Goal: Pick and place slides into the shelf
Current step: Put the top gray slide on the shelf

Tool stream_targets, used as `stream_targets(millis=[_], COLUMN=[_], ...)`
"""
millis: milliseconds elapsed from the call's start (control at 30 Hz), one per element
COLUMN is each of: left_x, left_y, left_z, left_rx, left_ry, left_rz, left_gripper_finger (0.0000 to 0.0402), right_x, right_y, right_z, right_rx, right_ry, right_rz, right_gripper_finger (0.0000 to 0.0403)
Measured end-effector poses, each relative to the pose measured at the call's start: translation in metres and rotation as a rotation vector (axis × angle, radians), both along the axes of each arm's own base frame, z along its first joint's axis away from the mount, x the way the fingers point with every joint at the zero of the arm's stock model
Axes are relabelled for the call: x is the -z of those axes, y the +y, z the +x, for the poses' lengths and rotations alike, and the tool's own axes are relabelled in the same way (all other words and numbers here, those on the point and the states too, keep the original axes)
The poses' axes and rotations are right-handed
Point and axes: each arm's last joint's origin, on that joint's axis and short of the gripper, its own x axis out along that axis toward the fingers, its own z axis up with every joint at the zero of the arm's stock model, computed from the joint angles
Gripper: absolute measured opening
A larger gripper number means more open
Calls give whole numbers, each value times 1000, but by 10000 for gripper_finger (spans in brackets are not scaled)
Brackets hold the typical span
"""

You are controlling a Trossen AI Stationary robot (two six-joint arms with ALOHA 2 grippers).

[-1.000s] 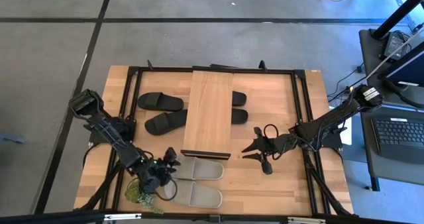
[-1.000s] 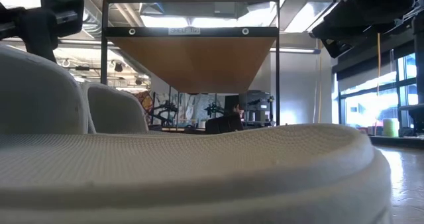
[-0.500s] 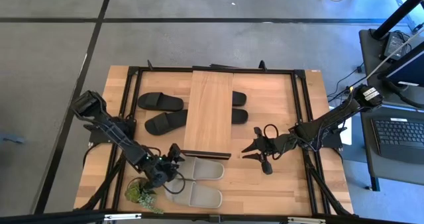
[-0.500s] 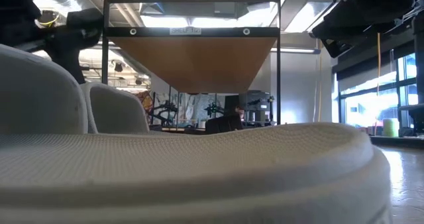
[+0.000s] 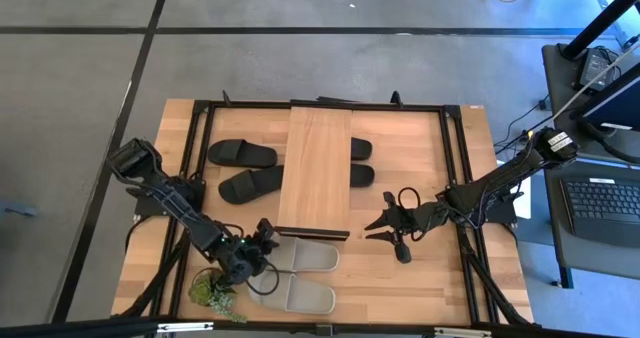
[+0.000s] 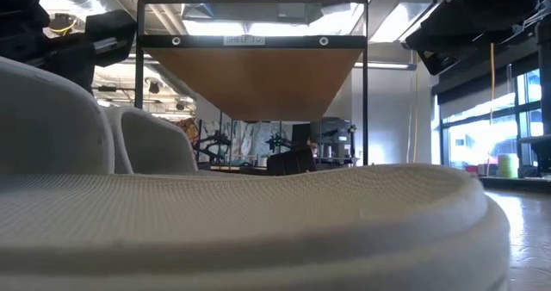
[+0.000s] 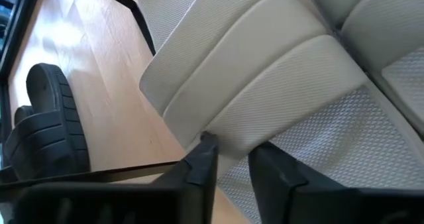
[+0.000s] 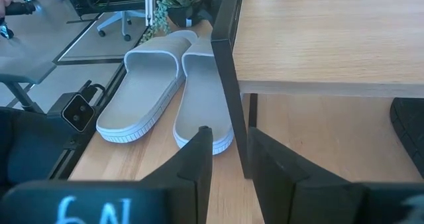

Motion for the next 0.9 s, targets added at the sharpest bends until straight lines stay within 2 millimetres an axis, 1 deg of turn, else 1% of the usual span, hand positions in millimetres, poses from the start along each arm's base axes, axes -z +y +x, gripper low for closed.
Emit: stream_targets(millis=[167, 233, 467, 667, 900], left_x=[0, 0, -2, -16, -30], left_y=[0, 0, -3, -8, -8], left_z=[0, 0, -4, -12, -16], left_rx=[2, 0, 2, 8, 6], left_ry=[1, 1, -21, -95, -147], left_rz=[-3, -4, 18, 16, -13], left_gripper_finger=[16, 7, 4, 3, 2], right_x=[0, 0, 0, 0, 0], right_y=[0, 0, 0, 0, 0], right_z=[0, 0, 0, 0, 0], right_rx=[0, 1, 0, 1, 10], right_ry=[0, 0, 1, 1, 6], right_rz=[1, 1, 1, 2, 22], right_gripper_finger=[97, 97, 97, 97, 97])
